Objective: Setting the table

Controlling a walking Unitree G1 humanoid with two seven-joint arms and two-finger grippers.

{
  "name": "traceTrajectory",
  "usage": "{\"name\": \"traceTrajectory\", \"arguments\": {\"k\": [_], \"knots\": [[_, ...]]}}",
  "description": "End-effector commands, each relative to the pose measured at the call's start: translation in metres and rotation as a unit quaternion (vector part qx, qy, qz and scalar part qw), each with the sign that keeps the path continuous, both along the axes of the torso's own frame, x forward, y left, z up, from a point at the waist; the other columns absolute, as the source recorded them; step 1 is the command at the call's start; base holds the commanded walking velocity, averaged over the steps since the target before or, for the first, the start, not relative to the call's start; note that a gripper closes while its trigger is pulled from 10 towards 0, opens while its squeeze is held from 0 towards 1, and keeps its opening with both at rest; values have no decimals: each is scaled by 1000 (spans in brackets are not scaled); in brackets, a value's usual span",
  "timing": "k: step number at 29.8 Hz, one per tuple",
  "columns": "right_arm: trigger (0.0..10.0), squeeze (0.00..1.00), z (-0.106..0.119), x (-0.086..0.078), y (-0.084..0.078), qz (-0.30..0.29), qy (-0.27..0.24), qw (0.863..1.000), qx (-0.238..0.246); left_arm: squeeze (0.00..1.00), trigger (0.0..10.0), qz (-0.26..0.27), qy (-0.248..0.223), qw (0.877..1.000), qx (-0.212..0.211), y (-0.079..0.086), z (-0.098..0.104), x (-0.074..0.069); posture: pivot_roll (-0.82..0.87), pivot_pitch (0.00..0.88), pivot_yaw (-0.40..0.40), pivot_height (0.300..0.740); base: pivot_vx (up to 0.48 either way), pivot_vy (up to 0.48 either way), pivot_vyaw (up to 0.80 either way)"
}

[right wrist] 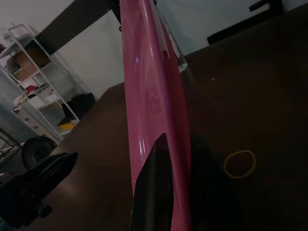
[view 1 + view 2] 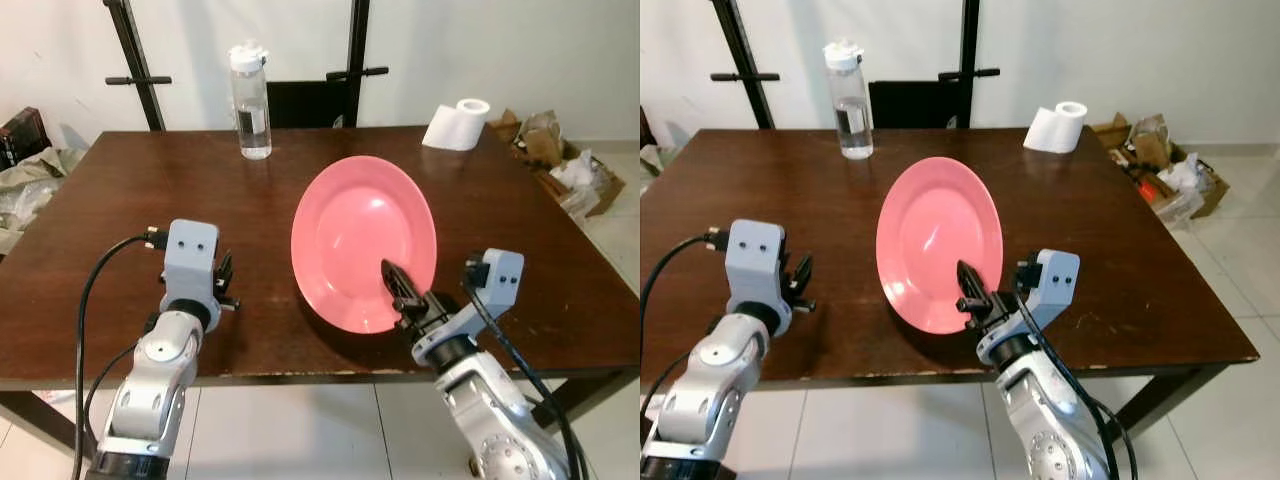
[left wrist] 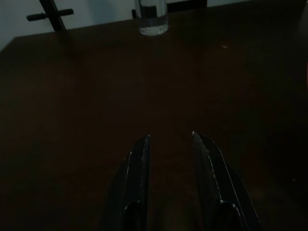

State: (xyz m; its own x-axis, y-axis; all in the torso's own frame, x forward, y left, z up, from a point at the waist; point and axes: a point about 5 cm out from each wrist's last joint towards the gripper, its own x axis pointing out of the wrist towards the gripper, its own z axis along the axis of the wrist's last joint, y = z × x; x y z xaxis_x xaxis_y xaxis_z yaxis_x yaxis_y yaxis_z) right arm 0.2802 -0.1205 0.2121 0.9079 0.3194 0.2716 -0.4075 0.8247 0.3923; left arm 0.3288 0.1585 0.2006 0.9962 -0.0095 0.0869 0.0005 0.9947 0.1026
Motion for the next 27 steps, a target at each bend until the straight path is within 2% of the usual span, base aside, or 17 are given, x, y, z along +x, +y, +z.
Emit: {"name": "traceTrajectory", "arguments": {"k": [1,13,21,24,27], "knots": [[10000,0,-1,-1,-1,-3,0,1000,3,0,10000,4,2,1000,1,1,-2,0,31,121,95,740,480,0,0],[10000,0,-1,0,0,-3,-2,1000,2,0,10000,0,-3,1000,0,0,-1,1,32,117,96,740,480,0,0],[10000,0,-1,-1,0,-2,-3,1000,1,0,10000,-4,0,1000,-1,-3,-1,0,31,116,96,740,73,0,0],[10000,0,-1,-1,0,-1,-3,1000,1,0,10000,-4,-19,1000,10,-3,2,-1,33,118,95,740,0,0,0],[10000,0,-1,-1,1,0,-4,1000,1,0,10000,2,-20,1000,8,0,3,-1,33,118,95,740,480,0,0]]}}
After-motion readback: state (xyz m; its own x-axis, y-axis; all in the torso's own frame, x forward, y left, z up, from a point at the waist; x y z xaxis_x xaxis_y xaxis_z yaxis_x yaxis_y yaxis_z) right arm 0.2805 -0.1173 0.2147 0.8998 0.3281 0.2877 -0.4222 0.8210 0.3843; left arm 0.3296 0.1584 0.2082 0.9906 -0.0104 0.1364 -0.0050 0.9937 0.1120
